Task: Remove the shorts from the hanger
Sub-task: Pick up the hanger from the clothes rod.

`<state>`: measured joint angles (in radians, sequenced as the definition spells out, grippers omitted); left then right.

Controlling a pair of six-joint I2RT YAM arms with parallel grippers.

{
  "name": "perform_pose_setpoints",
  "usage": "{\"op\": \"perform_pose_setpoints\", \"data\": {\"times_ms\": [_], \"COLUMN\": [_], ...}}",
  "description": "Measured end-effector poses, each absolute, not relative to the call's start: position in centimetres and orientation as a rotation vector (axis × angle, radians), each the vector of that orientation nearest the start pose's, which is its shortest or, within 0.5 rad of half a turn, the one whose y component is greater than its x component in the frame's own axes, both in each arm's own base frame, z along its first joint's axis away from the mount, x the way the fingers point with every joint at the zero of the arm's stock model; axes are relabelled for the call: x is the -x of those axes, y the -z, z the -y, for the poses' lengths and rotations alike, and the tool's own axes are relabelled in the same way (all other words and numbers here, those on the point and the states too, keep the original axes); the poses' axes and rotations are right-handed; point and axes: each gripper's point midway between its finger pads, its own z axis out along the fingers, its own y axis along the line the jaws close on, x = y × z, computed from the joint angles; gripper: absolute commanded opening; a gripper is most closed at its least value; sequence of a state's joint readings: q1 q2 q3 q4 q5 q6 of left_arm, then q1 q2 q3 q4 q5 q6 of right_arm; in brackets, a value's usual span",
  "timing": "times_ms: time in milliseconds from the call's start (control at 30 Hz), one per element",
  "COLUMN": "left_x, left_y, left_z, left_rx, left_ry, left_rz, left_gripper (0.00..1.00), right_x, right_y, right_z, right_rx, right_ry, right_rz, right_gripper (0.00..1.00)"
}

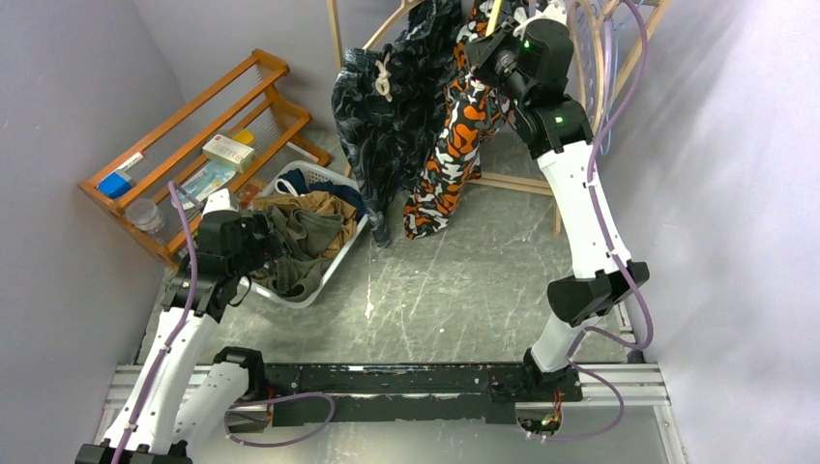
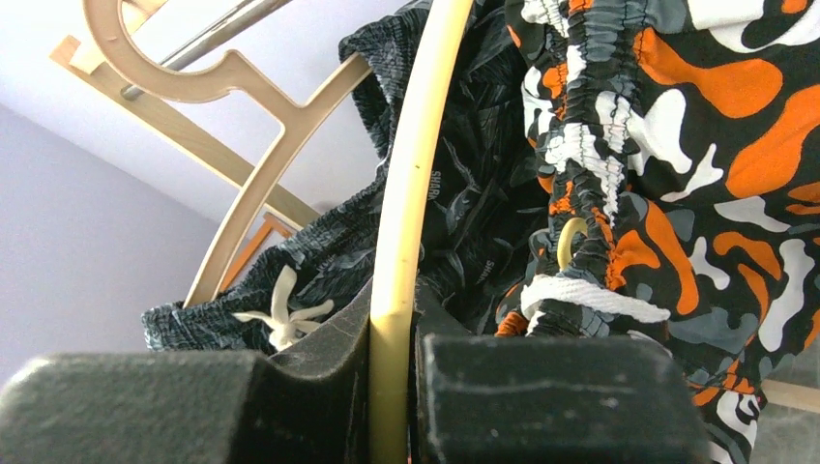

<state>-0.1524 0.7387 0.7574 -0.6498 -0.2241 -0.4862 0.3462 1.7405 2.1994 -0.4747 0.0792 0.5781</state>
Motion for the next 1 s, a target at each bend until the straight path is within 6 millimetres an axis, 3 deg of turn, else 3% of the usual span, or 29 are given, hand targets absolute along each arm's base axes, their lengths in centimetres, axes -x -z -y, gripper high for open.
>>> {"op": "perform_pose_setpoints", "data": {"times_ms": [133,633,833,1000], "left_x": [-24.8,-24.9,-24.8,-24.7], "left_y": [-17.9,-17.9,-18.1,-18.6], "left_z": [1.8,1.8,1.8,1.8], "left_rx": [0.486,0.485,0.485,0.481], "left_ry": [0.115,0.115,0.119,0.13], "left_rz": [-2.131,-2.13,-2.121,-2.104], "left_gripper": [0.97,0.97,0.97,0.95], "right_x": [-46.7,-40.3,-36.8,-31.6], "right_y": [-49.5,-49.5,-45.3,-39.8], "right_z": [-17.9,-17.8,-17.8,-17.1], "right_rx": [-0.264,-0.164,-0.052,0.057], "right_ry": [-0.673,-0.756,-0.76,-0.756], "right_rz": [-1.615,-1.649,-1.738,-1.845], "right_gripper": [0.0,0.0,0.0,0.0]}}
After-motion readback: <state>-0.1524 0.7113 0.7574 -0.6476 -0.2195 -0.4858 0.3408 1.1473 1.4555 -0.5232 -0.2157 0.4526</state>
